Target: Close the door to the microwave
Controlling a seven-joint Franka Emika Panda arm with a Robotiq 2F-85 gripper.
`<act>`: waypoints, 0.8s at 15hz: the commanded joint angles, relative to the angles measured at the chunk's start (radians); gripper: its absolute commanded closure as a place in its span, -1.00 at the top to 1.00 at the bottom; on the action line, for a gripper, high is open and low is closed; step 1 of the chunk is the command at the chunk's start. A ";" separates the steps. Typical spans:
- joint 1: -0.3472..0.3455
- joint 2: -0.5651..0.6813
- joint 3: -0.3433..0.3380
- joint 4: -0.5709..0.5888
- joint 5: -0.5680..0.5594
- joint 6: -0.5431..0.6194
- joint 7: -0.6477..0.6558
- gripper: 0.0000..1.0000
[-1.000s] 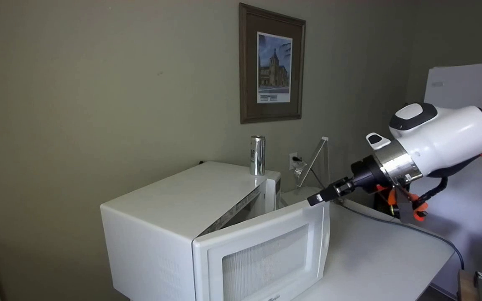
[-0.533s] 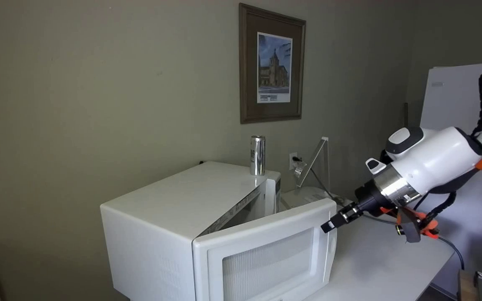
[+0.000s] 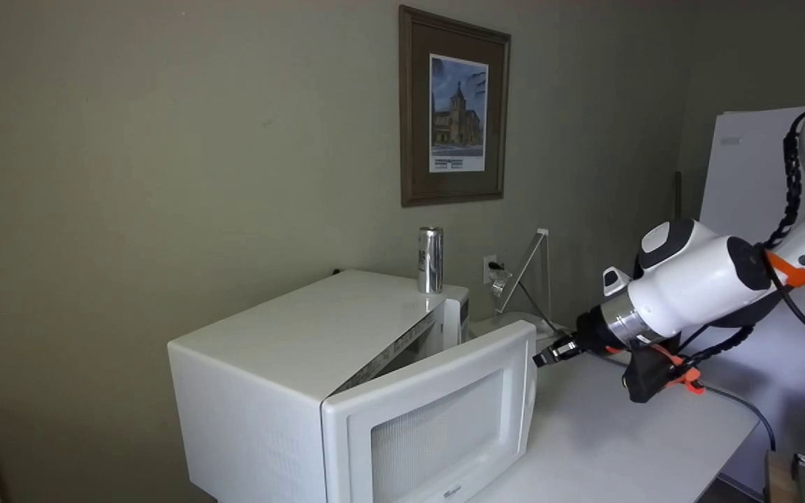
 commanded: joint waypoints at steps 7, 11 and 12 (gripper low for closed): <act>0.020 0.030 -0.020 0.051 -0.290 -0.091 0.174 -1.00; 0.035 0.088 -0.071 0.097 -0.449 -0.089 0.266 -1.00; 0.047 0.106 -0.086 0.115 -0.494 -0.087 0.301 -1.00</act>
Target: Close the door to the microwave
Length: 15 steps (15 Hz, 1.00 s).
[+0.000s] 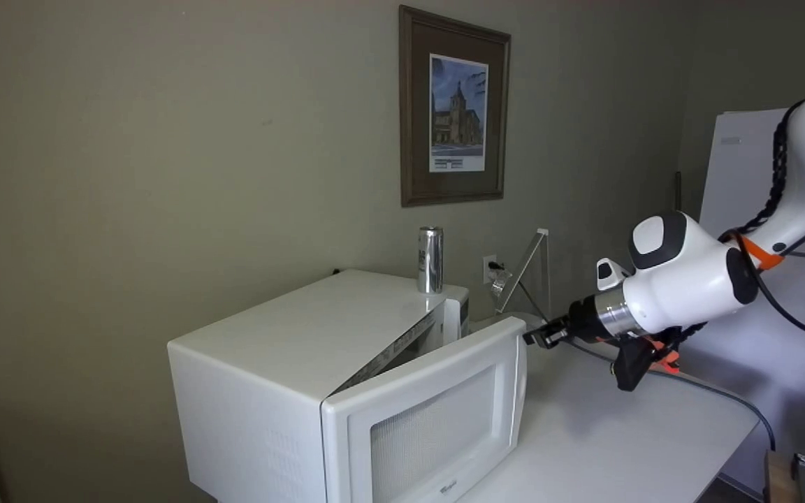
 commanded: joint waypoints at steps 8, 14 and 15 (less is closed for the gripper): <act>0.226 0.205 -0.144 0.217 -0.316 -0.011 0.234 -1.00; 0.205 0.222 -0.138 0.227 -0.316 -0.025 0.157 -0.98; 0.205 0.226 -0.139 0.230 -0.316 -0.025 0.158 -0.98</act>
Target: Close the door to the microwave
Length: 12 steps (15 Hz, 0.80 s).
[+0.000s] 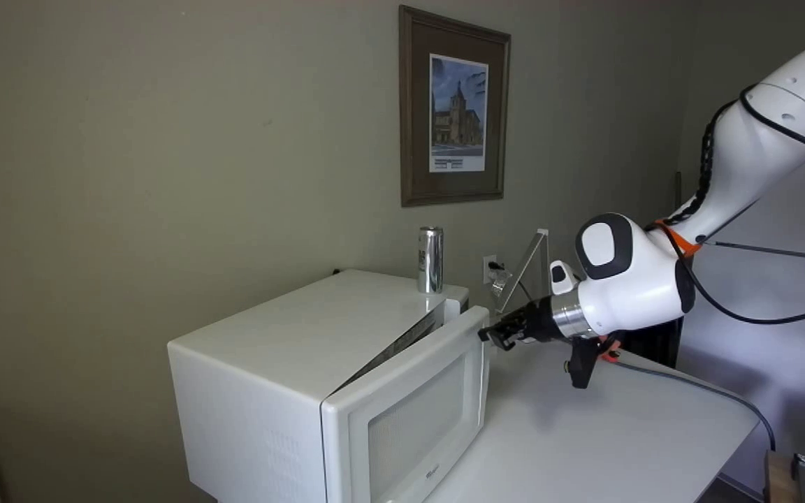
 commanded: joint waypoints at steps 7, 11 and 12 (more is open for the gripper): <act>0.000 0.008 -0.004 0.006 -0.008 -0.003 -0.003 -1.00; 0.024 0.026 -0.013 0.042 -0.007 -0.016 -0.016 -1.00; 0.029 0.036 -0.017 0.057 -0.007 -0.011 -0.008 -1.00</act>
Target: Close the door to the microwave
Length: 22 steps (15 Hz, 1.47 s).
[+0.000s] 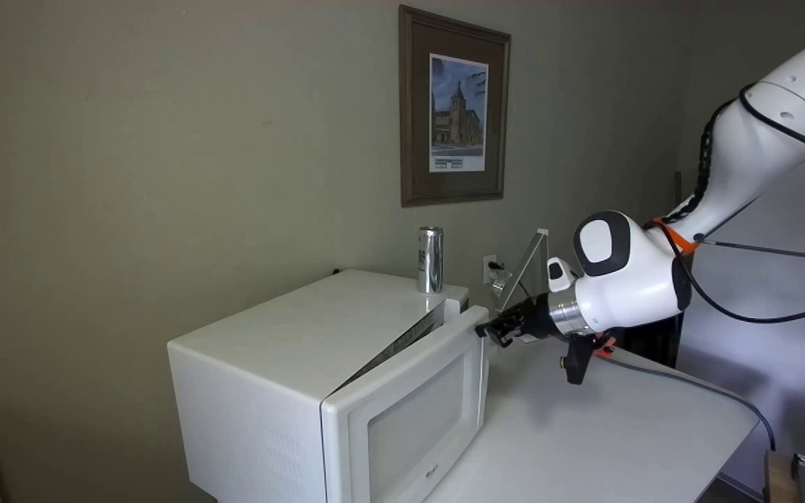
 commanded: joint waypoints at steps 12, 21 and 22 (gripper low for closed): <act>0.045 0.122 -0.013 0.117 -0.023 -0.017 0.140 -1.00; 0.024 0.125 -0.007 0.104 -0.022 -0.035 0.073 -1.00; 0.023 0.123 -0.004 0.104 -0.021 -0.049 0.048 -1.00</act>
